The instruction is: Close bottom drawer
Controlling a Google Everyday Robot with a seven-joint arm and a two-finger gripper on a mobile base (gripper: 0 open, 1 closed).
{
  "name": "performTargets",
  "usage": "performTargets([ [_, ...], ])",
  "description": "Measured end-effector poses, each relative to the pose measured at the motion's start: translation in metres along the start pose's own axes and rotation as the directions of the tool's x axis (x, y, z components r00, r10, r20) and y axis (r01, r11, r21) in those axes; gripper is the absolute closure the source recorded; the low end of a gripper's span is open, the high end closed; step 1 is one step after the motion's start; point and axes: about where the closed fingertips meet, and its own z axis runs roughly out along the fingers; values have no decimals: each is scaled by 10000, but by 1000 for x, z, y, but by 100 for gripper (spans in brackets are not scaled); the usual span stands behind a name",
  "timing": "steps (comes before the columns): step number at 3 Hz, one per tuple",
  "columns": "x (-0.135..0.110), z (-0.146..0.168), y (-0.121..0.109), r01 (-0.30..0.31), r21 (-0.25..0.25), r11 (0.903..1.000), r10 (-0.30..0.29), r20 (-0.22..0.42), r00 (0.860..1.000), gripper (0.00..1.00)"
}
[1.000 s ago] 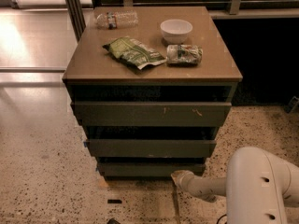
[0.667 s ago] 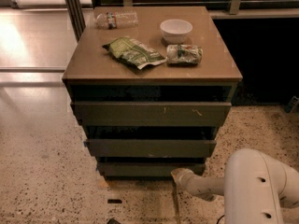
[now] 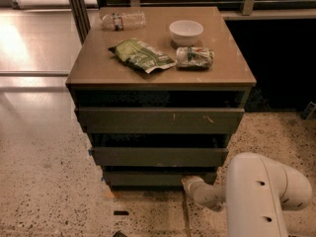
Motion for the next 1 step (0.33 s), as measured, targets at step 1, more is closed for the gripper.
performTargets([
  [1, 0, 0, 0, 0, 0, 10000, 0, 0, 10000, 100],
])
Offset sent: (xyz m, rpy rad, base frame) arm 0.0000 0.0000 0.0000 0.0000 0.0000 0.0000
